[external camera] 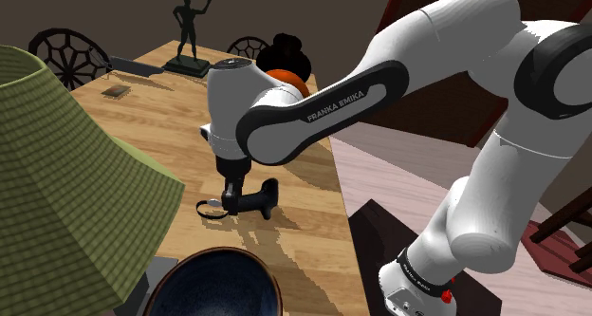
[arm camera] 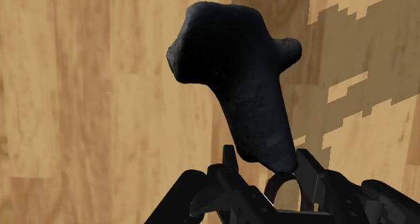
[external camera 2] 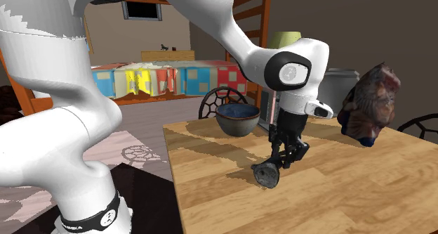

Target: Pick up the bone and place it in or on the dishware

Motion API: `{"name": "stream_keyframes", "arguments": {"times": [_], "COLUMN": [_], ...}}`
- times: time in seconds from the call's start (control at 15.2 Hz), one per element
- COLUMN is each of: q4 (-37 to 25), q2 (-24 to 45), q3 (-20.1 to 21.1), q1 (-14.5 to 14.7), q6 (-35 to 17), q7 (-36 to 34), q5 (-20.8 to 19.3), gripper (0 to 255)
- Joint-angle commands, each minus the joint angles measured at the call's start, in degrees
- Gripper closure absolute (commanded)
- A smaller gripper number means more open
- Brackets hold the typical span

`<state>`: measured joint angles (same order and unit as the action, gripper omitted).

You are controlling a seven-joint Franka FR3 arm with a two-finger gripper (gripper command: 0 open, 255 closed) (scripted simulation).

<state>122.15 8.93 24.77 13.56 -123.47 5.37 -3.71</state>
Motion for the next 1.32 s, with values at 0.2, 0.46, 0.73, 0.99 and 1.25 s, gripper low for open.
{"name": "stream_keyframes", "arguments": {"times": [0.2, 0.46, 0.73, 0.99, 1.25], "q4": [0.0, 0.01, -1.18, -2.56, -4.15], "q2": [0.0, 0.01, -1.82, -3.47, -4.93], "q3": [0.0, -0.01, 0.17, 0.27, 0.31], "q1": [0.0, 0.0, -0.2, -0.35, -0.48], "q6": [0.0, -0.01, 2.82, 5.68, 8.59], "q7": [0.0, 0.0, 0.67, 1.25, 1.74], "q5": [0.0, -0.01, 0.97, 1.82, 2.53], "gripper": [255, 255, 255, 255, 255]}}
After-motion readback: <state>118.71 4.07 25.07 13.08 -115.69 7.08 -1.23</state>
